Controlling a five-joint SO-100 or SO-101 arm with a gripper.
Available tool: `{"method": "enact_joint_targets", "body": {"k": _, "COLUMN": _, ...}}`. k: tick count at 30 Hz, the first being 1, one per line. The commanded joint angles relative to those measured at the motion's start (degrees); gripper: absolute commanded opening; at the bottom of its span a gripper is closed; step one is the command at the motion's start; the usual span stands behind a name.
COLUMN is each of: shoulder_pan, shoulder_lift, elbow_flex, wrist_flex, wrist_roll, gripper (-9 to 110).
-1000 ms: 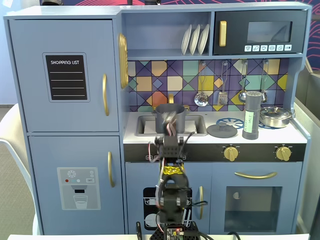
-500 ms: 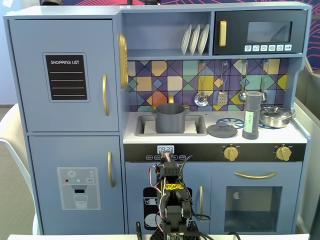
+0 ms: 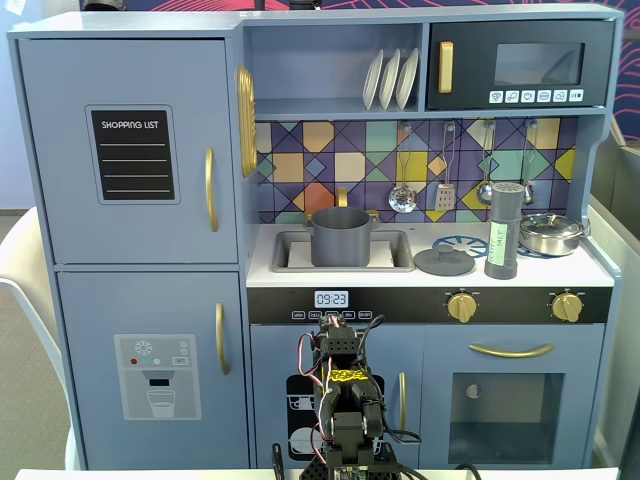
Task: Put salt in the gray recipient
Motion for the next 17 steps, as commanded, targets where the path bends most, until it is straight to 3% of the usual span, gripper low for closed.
{"method": "enact_joint_targets", "body": {"k": 1, "shoulder_pan": 0.8, "shoulder_lift": 0.4, "elbow_flex": -0.3, "wrist_flex": 0.3, "wrist_roll": 0.9, "gripper": 3}}
{"method": "enact_joint_targets", "body": {"k": 17, "shoulder_pan": 0.8, "shoulder_lift": 0.4, "elbow_flex": -0.3, "wrist_flex": 0.3, "wrist_roll": 0.9, "gripper": 4}}
